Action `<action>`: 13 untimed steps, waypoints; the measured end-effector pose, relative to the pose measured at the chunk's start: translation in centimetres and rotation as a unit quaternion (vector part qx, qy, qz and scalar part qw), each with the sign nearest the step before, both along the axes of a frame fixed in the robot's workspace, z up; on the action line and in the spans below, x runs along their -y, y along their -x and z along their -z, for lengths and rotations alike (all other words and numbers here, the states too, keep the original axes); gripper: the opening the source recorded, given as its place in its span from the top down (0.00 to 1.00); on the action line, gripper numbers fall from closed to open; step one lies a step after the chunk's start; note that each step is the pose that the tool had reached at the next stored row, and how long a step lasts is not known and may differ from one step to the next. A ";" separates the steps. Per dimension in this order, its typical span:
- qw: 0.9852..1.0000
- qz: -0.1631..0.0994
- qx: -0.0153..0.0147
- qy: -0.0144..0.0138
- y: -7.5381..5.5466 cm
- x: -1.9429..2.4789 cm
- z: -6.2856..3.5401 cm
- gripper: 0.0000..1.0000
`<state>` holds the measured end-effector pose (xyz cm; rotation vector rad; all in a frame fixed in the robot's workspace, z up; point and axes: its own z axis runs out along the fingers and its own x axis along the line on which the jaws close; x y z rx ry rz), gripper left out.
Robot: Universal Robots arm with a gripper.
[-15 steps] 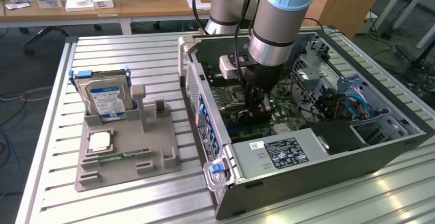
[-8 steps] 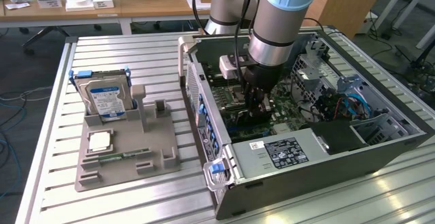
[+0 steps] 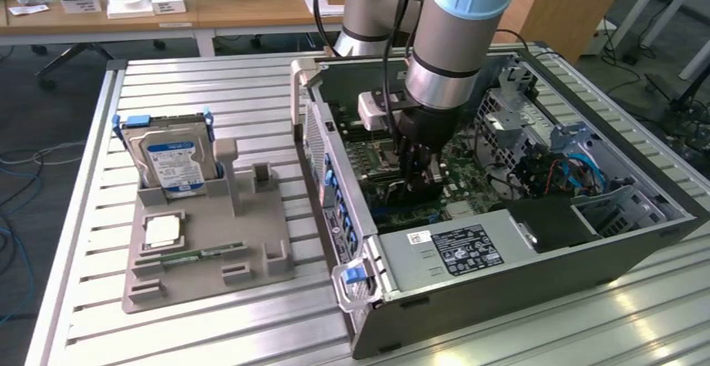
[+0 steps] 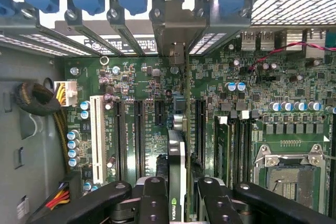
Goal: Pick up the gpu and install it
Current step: 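Insert the gpu into the slot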
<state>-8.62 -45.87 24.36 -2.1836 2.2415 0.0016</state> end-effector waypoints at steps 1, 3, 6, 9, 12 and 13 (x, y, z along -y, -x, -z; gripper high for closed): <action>1.000 0.000 0.000 0.000 0.0 0.00 0.08 0.74; 1.000 0.000 0.000 0.000 0.0 0.00 0.12 0.74; 1.000 0.000 0.000 0.000 0.0 0.00 0.15 0.74; 1.000 0.000 0.000 0.000 0.0 0.00 0.15 0.74; 1.000 0.000 0.000 0.000 0.0 0.00 0.15 0.74; 1.000 0.000 0.000 0.000 0.0 0.00 0.15 0.74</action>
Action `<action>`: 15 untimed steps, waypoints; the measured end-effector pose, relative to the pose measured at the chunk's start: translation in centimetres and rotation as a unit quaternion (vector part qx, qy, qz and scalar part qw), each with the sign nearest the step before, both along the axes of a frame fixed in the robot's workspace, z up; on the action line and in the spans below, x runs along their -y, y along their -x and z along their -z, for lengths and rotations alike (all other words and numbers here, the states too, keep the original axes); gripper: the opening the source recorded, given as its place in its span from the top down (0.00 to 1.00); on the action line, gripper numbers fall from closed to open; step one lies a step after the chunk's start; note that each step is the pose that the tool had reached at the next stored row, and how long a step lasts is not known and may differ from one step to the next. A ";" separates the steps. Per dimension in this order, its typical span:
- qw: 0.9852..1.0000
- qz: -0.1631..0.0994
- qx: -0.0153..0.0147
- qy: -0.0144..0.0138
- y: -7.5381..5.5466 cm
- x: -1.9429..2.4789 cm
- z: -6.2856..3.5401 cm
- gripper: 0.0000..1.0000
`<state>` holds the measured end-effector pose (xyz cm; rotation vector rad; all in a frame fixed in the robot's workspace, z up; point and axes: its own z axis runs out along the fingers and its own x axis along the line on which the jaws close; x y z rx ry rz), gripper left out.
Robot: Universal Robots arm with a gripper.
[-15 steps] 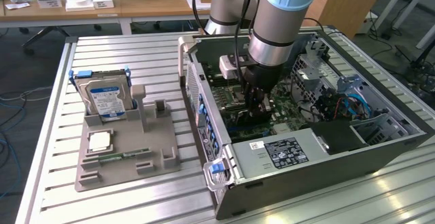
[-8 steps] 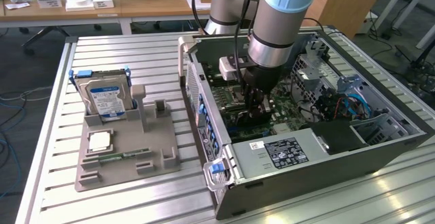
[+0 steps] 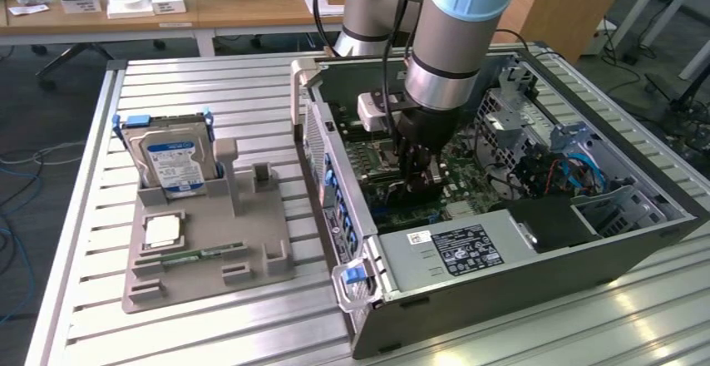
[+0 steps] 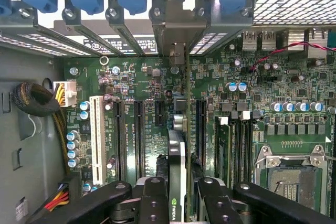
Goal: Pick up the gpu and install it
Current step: 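Insert the gpu into the slot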
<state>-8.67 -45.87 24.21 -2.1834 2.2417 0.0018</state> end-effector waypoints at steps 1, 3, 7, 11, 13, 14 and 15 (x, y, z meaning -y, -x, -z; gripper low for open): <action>1.000 0.000 0.000 0.000 0.0 0.00 0.00 0.74; 1.000 0.000 0.000 -0.001 0.0 -0.02 0.08 0.73; 1.000 0.000 0.000 0.000 0.0 0.00 0.01 0.55; 1.000 0.000 0.000 0.000 0.0 0.00 0.01 0.43; 1.000 0.000 0.000 0.000 0.0 0.00 0.01 0.43; 1.000 0.000 0.000 0.000 0.0 0.00 0.00 0.43; 1.000 0.000 0.000 0.000 0.0 0.00 -0.03 0.43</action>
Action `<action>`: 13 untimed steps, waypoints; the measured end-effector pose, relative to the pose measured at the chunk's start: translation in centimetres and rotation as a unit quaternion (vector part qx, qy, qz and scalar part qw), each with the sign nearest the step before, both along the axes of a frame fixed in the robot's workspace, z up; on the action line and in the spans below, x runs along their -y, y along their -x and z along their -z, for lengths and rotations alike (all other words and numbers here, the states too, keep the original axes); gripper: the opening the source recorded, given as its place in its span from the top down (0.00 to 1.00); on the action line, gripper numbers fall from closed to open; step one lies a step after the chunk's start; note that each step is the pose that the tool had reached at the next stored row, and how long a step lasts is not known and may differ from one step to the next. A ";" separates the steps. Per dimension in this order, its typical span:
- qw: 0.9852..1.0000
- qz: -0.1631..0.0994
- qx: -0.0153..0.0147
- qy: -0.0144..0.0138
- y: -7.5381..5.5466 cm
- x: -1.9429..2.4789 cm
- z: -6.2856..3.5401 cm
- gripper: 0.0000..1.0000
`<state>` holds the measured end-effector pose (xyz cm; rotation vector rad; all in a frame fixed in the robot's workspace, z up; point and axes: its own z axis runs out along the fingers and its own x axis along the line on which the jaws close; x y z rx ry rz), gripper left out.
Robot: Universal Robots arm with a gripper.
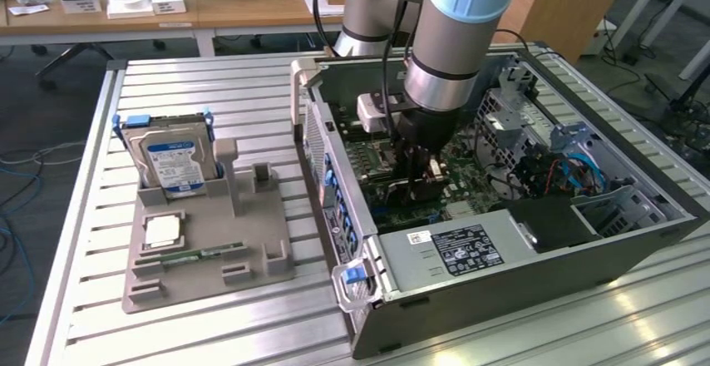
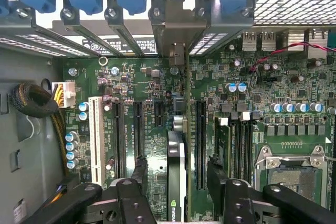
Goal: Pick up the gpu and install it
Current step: 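Insert the gpu into the slot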
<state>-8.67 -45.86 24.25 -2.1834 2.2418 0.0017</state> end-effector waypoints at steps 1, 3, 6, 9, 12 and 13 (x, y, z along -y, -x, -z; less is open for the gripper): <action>1.000 0.000 0.000 0.000 0.0 0.00 -0.10 0.43; 1.000 0.000 0.000 0.000 0.0 0.00 -0.44 0.43; 1.000 0.000 0.000 0.000 0.0 0.00 -1.17 0.43; 1.000 0.000 0.000 0.000 0.0 0.00 -1.91 0.43; 1.000 0.000 0.000 0.000 0.0 0.00 -2.51 0.43; 1.000 0.000 0.000 0.000 0.0 0.00 -2.71 0.43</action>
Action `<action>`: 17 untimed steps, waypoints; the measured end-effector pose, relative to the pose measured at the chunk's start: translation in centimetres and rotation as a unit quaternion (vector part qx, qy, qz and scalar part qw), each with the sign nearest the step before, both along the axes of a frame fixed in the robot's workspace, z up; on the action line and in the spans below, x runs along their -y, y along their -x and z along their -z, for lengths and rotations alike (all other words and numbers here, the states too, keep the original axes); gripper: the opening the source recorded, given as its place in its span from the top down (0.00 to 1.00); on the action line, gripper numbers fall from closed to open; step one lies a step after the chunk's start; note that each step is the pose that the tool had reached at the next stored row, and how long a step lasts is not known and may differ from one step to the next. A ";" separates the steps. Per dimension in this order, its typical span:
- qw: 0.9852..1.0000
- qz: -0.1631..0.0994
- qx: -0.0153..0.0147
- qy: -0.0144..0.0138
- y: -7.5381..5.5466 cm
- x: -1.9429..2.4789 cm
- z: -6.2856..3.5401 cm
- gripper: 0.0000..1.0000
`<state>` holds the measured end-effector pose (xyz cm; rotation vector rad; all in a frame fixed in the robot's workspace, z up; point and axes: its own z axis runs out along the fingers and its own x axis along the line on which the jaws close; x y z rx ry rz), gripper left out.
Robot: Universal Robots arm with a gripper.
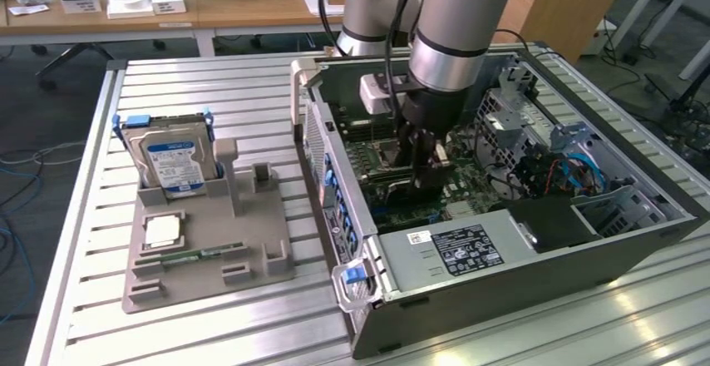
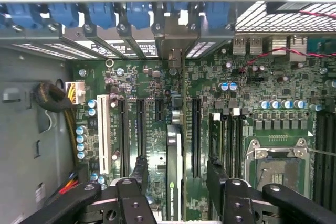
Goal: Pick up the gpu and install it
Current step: 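Insert the gpu into the slot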
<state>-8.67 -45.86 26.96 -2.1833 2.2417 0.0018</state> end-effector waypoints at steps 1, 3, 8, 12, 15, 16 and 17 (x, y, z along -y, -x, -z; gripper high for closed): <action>1.000 0.000 0.000 0.000 0.0 0.00 -0.19 0.43; 1.000 0.000 0.000 0.000 0.0 0.00 -0.56 0.43; 1.000 0.000 0.000 0.000 0.0 -0.01 -1.28 0.43; 1.000 0.000 0.000 0.000 0.0 0.00 -2.17 0.43; 1.000 0.000 0.000 0.000 0.0 0.00 -2.57 0.43; 1.000 0.000 0.000 0.000 0.0 -0.01 -2.71 0.43; 1.000 0.000 0.000 0.000 0.0 -0.01 -2.80 0.43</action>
